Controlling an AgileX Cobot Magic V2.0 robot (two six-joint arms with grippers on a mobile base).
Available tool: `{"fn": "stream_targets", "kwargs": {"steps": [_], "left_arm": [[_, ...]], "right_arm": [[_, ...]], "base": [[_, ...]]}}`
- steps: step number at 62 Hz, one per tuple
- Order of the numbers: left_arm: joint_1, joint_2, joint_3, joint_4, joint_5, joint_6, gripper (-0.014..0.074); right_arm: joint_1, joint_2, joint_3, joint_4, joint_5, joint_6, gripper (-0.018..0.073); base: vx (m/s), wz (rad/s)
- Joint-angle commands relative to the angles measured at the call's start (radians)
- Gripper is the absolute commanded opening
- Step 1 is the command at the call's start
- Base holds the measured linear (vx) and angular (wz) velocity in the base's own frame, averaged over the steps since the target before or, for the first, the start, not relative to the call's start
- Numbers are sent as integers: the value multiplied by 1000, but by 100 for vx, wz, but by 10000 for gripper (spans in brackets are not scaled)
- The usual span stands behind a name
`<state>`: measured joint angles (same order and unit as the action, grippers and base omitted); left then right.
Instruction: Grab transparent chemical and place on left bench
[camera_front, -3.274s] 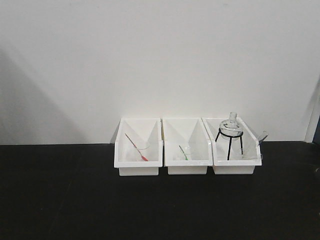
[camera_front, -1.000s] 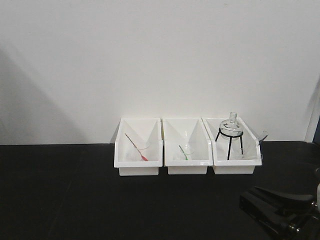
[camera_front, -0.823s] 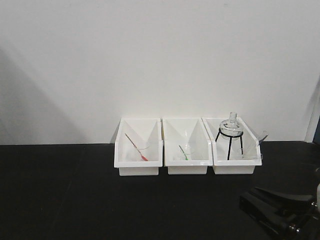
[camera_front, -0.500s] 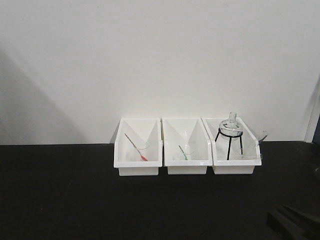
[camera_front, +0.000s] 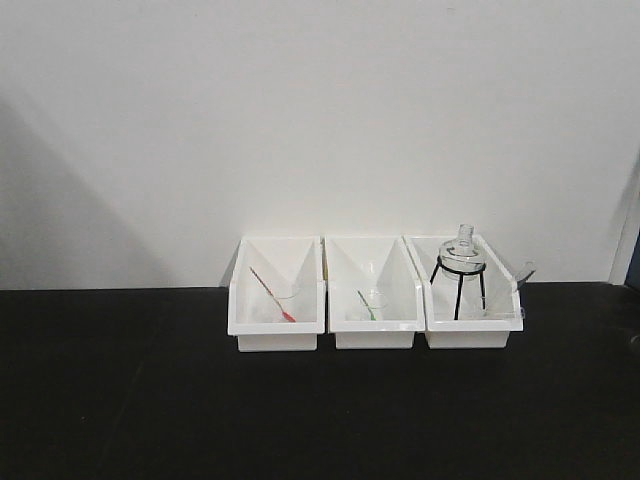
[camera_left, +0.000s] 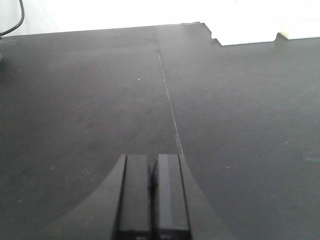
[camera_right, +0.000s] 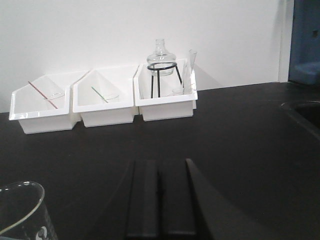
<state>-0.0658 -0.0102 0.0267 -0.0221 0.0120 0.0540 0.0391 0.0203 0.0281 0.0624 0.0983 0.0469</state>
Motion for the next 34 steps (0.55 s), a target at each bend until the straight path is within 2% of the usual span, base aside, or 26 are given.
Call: {"fn": "stream_targets", "kwargs": {"steps": [1, 34], "left_arm": [[-2, -19, 16, -1, -78, -8, -3], [-2, -19, 16, -1, -78, -8, -3]], "right_arm": [[-22, -45, 9, -14, -7, -15, -8], [-22, -35, 9, -16, 0, -16, -8]], "base": [[0, 0], [0, 0]]}}
